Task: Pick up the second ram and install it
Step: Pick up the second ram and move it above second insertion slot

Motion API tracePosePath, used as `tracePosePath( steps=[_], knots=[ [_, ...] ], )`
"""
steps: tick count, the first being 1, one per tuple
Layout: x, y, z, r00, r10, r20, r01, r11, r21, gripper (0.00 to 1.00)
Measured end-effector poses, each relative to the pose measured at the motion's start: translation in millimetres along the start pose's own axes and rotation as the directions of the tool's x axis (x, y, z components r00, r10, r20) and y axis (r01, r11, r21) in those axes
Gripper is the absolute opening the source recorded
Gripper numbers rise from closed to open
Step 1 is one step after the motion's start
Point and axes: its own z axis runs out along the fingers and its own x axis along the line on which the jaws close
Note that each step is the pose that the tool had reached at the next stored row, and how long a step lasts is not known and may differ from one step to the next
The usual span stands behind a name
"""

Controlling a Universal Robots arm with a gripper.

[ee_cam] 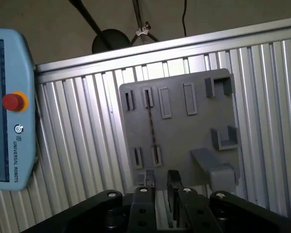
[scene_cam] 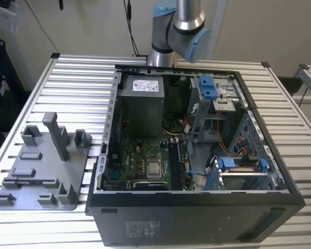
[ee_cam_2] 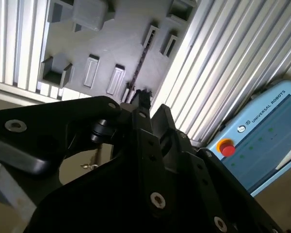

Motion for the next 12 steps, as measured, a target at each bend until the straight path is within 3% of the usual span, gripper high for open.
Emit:
tracePosePath(
  steps=[1, 3, 4, 12],
  knots=[
    [0.0, 0.0, 0.0, 1.0, 0.0, 0.0, 0.0, 1.0, 0.0, 0.36],
    [0.0, 0.0, 0.1, 1.0, 0.0, 0.0002, 0.0, 1.0, 0.0001, 0.36],
    [0.0, 0.0, 0.1, 1.0, 0.0, 0.0002, 0.0, 1.0, 0.0002, 0.42],
    [0.0, 0.0, 0.0, 1.0, 0.0, 0.0, 0.0, 1.0, 0.0, 0.42]
  ],
)
